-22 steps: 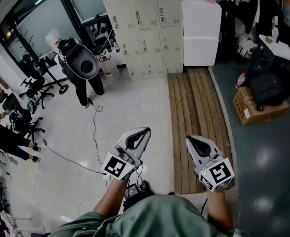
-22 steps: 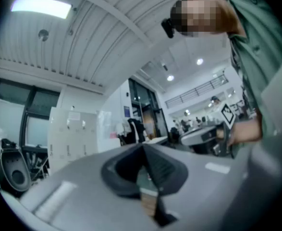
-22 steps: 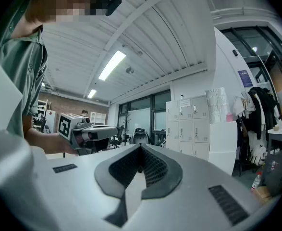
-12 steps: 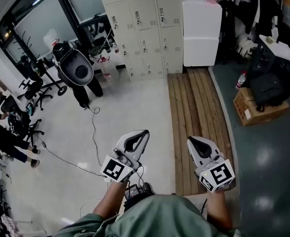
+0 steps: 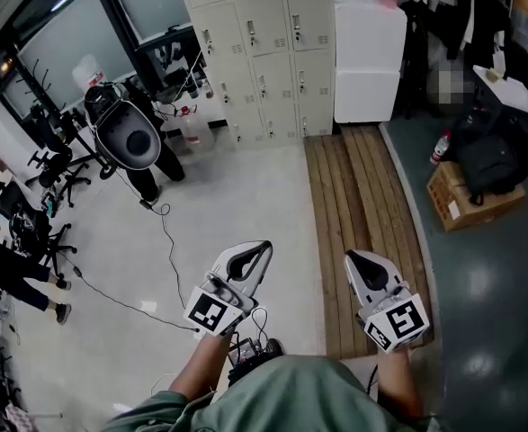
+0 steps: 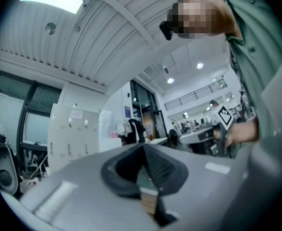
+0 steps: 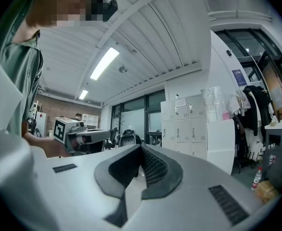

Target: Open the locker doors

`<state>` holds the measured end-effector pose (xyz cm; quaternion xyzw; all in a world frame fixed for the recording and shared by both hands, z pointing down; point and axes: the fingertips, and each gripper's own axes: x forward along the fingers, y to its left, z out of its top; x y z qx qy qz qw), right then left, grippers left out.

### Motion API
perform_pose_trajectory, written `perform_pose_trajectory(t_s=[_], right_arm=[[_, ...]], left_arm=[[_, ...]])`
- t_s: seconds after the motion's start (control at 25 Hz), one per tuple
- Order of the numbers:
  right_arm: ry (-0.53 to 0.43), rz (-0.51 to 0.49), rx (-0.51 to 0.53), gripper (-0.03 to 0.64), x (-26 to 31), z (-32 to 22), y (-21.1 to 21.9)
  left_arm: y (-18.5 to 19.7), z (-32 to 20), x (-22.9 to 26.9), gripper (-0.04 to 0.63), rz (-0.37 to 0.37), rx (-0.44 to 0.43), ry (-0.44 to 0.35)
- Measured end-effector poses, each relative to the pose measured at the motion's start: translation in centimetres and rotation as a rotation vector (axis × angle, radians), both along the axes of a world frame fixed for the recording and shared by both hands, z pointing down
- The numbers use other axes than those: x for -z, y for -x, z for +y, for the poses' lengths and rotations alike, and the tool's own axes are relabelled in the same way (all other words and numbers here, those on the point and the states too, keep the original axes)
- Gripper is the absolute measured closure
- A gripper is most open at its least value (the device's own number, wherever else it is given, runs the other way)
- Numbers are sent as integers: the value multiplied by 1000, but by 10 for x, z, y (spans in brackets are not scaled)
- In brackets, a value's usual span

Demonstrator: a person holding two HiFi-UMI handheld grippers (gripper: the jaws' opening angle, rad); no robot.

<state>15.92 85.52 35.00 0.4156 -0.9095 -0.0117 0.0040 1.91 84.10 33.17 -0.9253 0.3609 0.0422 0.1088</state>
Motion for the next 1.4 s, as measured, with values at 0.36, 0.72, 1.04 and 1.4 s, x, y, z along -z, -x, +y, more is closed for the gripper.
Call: perform_pose_trajectory(t_s=[0.36,0.72,1.04,1.4], right_arm=[[16,2,-53,615,1,-35,52],[27,29,-65,615,-6,-64,86],[27,17,-27,614,-4,-104,80],[18,3,182,615,-7,-170,103]], left_arm=[[51,-37,0,595,21,-42,-7],[89,-66,-14,595,48,-37,-18],[86,-95,-16,595,84,-1,28],[119,-125,-2,595,83,215,-17]])
